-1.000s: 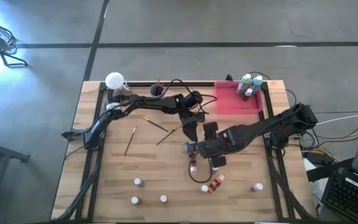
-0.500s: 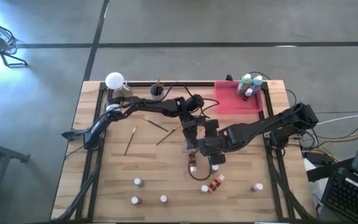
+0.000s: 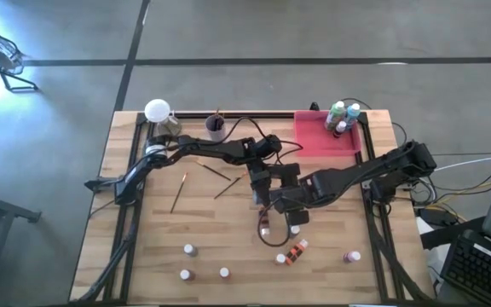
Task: Pick & Place Paint Supplies
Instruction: Put the large black paint bottle into the pink bin
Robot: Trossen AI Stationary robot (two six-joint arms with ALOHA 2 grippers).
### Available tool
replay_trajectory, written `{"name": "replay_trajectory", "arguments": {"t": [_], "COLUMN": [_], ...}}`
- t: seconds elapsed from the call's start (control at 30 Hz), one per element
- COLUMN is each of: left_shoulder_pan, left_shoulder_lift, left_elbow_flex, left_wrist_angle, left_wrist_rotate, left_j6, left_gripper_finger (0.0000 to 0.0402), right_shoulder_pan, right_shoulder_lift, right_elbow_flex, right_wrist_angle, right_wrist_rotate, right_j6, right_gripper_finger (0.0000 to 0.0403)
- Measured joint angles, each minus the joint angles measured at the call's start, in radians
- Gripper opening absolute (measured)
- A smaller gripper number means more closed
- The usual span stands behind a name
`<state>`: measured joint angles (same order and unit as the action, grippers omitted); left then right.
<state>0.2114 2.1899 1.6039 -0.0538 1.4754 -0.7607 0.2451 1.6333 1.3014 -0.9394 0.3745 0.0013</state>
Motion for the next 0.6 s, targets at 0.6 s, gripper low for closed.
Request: {"name": "replay_trajectory", "arguments": {"t": [0.6], "left_shoulder_pan": [0.007], "left_shoulder_lift": [0.0], "left_elbow_flex": [0.001], "left_wrist_angle": [-0.003], "left_wrist_rotate": [-0.001], "left_j6": [-0.005], "left_gripper_finger": [0.0238], "right_shoulder_pan": [0.001], "right_shoulder_lift": [-0.003], "right_elbow_flex": [0.0], "right_wrist_angle": [0.001], "right_wrist_rotate": [-0.002], "right_j6": [0.003], "right_gripper_finger": [0.0206]}}
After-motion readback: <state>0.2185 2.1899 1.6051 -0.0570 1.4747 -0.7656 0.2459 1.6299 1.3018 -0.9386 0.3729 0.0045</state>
